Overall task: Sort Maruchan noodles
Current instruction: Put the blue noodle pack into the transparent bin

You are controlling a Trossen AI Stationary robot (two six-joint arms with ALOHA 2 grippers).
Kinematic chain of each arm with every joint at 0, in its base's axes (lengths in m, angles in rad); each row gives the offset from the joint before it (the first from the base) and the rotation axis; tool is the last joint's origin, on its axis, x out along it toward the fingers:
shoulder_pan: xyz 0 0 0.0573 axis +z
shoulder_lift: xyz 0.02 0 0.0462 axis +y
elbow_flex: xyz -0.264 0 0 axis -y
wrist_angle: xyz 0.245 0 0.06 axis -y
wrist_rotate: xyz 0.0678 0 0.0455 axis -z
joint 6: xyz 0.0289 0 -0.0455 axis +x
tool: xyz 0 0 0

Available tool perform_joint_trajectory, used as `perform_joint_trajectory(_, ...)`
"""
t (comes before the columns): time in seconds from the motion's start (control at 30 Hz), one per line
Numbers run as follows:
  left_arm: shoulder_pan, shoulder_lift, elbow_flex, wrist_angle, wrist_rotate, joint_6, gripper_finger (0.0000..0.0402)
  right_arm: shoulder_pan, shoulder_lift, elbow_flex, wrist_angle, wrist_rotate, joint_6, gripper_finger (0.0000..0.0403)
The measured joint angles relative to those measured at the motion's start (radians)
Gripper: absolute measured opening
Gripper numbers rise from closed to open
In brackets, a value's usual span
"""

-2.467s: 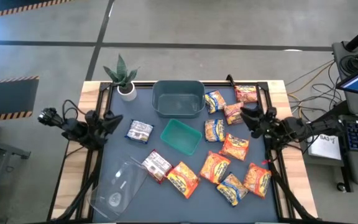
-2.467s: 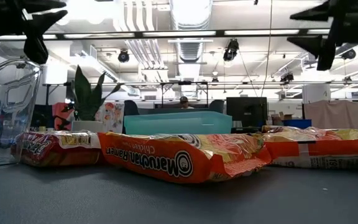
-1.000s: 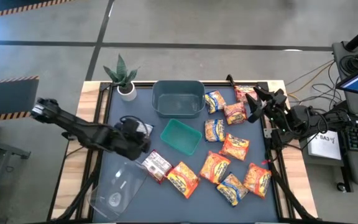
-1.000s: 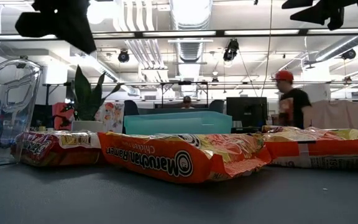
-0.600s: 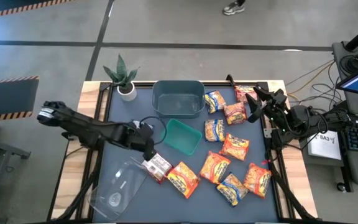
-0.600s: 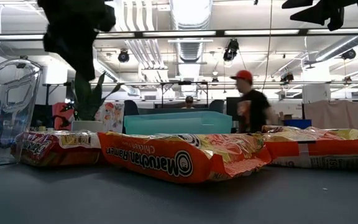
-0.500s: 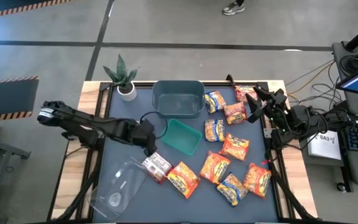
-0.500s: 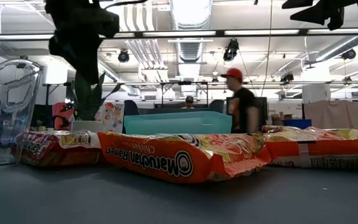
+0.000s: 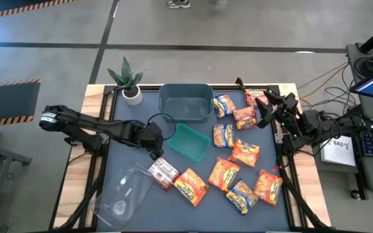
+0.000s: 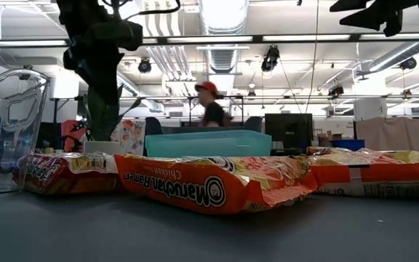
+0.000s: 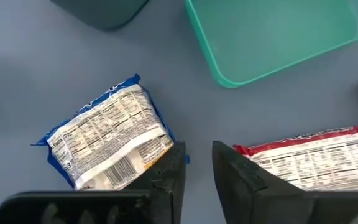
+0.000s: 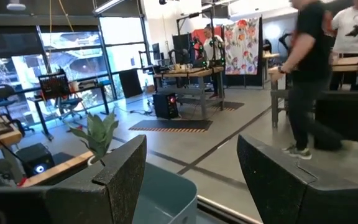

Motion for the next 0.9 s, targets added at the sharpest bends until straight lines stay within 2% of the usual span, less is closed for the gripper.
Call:
perform_joint_trajectory(0.2,0.013,0.0,-0.026,0.008,-0.031,0.029,0.0127,0.0,0.0,-0.001,-0.023,-0.002,0.012,0.024)
perform_joint_trajectory(0.33,-0.014,0.003,-0.103,0.14,-0.038,0.211,0.0149,0.0,0.0,-0.001,-0.024,-0.002,0.012,0.024)
perform_joint_trajectory(0.43,-0.019,0.004,-0.164,0.206,-0.025,0.257,0.0152,0.0,0.0,-0.001,-0.024,-0.002,0.011,0.024)
perform_joint_trajectory(0.6,-0.003,0.003,-0.222,0.246,-0.13,0.225,0.0146,0.0,0.0,-0.001,-0.024,-0.002,0.01,0.024)
perform_joint_trajectory(0.9,0.026,0.003,-0.285,0.368,-0.136,0.15,0.013,0.0,0.0,-0.001,-0.024,-0.002,-0.001,0.024)
